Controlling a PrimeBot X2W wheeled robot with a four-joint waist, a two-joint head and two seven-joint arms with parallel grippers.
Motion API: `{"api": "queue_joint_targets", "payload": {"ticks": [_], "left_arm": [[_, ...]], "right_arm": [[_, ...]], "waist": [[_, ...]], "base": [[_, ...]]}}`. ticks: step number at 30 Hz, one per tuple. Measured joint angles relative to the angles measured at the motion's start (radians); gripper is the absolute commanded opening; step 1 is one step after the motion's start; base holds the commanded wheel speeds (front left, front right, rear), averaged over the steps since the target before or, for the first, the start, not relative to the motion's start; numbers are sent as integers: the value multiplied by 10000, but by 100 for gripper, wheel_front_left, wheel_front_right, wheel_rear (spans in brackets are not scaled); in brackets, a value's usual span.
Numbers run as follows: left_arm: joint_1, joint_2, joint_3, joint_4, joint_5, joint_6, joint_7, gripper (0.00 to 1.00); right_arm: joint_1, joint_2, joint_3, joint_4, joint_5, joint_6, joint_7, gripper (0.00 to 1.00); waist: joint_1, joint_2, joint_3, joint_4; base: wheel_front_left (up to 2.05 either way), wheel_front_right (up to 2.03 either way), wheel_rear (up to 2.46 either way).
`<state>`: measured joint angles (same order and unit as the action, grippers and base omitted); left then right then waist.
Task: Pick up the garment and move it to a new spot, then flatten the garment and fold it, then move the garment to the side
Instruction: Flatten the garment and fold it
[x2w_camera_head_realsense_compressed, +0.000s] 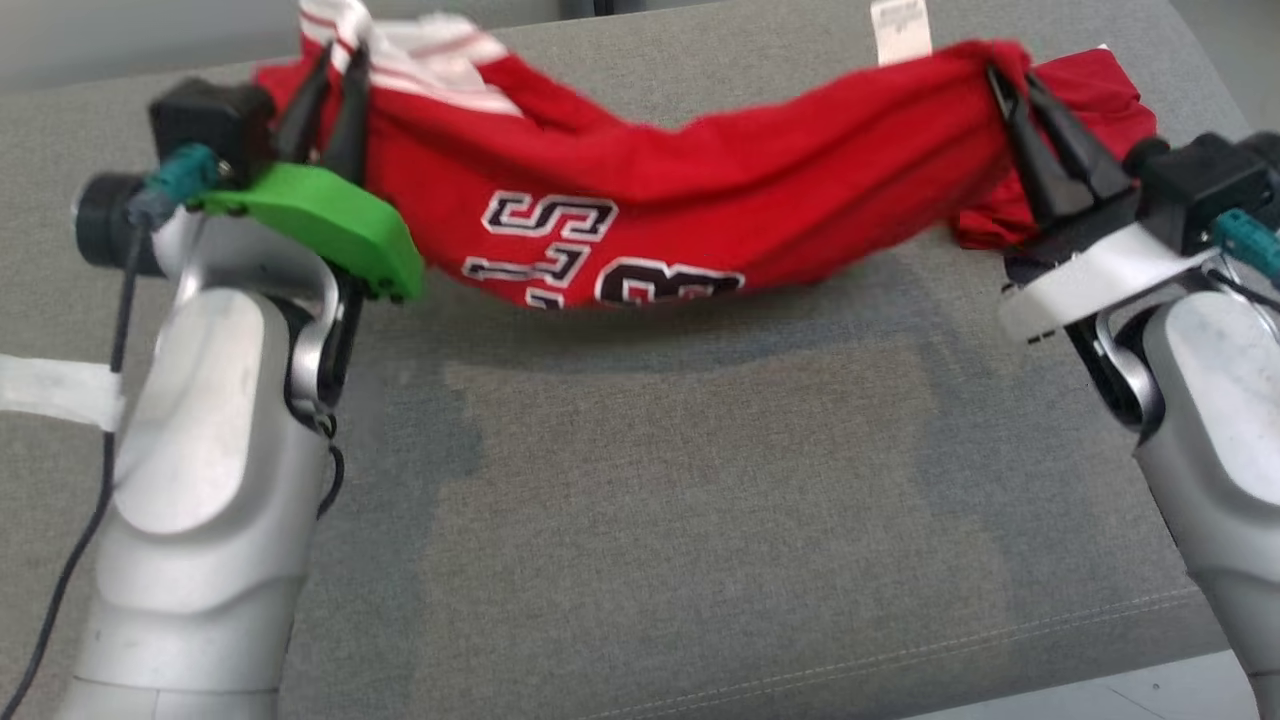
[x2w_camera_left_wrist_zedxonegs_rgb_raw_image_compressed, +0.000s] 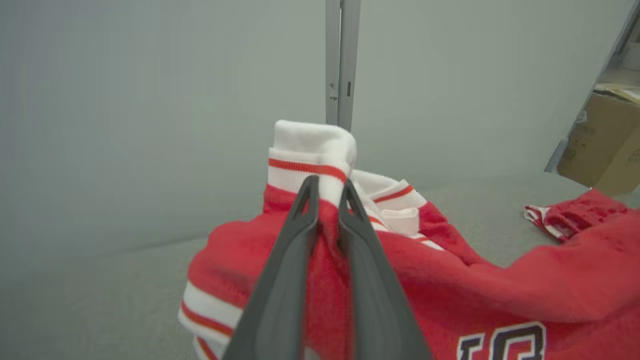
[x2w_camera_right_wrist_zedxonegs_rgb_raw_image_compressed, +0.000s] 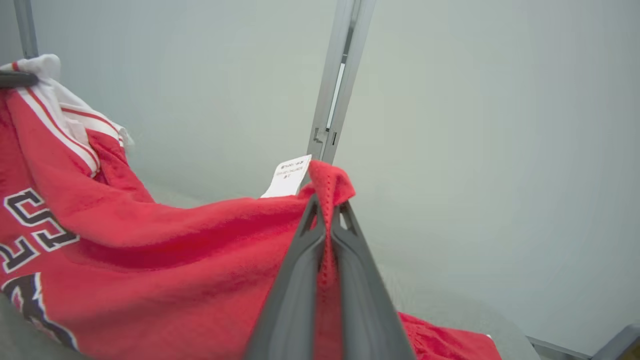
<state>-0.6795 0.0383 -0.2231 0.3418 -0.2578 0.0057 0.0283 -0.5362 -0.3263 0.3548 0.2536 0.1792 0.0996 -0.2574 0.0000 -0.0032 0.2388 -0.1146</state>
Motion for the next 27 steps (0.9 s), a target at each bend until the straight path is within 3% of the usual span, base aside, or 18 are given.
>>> {"api": "queue_joint_targets", "payload": {"ticks": [5,15,21,22,25,27], "left_arm": [[-381,-44,-52,-349,-31,-73,-894,0],[3395,-105,253,754,-1158,-96,-2171,0],[3845,-88,585,616,-1689,-148,-2771,1],[3870,-90,562,571,-1691,-159,-2771,4],[4075,-90,424,395,-1703,-265,-2769,40],[4288,-90,316,288,-1718,-366,-2771,47]], "right_arm": [[-294,109,-257,-253,-2,-221,-4,0],[2496,639,244,773,163,-201,0,0],[2614,1022,230,673,186,-173,0,0],[2615,1009,173,660,186,-173,0,0],[2625,966,59,593,178,-174,0,0],[2655,961,58,548,140,-174,0,0]], "waist": [[0,0,93,119],[1,0,349,662],[0,0,391,835],[0,0,363,846],[0,0,271,896],[0,0,204,934]], "base": [[0,0,0],[0,0,0],[0,0,0],[0,0,0],[0,0,0],[0,0,0]]}}
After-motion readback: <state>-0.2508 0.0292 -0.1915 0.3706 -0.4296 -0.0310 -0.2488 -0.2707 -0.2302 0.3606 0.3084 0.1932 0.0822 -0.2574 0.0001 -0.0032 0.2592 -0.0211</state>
